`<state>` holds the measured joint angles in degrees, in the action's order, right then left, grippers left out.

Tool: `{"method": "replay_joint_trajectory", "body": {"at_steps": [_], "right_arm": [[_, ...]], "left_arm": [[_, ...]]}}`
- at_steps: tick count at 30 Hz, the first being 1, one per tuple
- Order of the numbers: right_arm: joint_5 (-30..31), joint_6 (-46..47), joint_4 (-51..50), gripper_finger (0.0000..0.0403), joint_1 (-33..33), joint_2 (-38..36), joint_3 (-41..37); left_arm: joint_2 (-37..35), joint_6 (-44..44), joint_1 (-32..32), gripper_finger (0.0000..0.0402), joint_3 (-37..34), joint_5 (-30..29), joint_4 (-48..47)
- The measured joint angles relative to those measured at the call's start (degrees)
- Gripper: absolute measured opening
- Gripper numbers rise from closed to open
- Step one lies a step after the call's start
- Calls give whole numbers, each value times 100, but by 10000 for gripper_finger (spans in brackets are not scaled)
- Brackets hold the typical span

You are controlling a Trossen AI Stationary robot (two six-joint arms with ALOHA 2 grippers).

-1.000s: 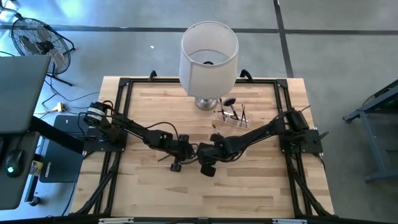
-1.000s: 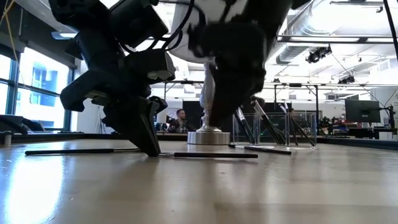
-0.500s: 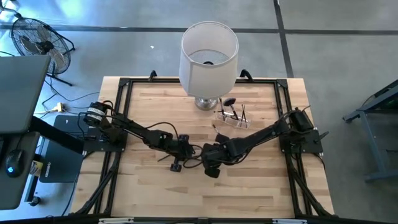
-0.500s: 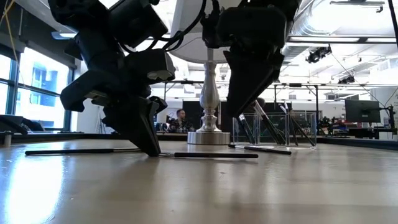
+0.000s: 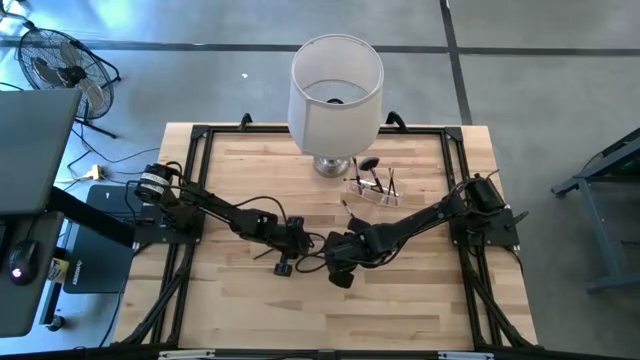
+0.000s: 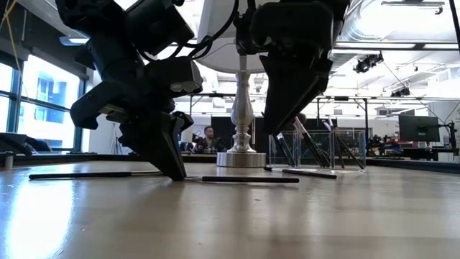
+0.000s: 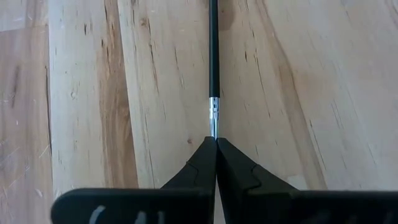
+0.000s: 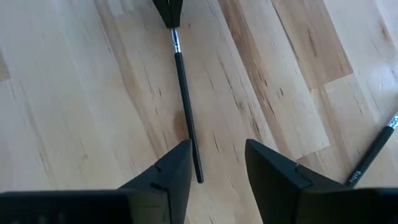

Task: Put items in baskets/containers
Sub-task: Put the eyeshadow brush into the transparent organizer

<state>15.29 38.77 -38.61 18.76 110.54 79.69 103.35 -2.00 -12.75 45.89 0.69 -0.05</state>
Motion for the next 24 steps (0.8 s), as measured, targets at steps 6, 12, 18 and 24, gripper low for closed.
{"method": "replay_joint_trajectory", "body": {"at_steps": [6,12,18,24], "right_arm": [[0,-5,0,142,0,-4,3],[109,-19,0,142,0,-4,5],[173,-38,2,142,0,-7,8],[-131,105,-137,142,0,-7,14]], "left_arm": [[0,-2,0,0,0,-2,4],[0,0,0,0,0,-17,11],[3,0,0,0,0,-20,15],[3,0,0,0,0,-22,17]]}}
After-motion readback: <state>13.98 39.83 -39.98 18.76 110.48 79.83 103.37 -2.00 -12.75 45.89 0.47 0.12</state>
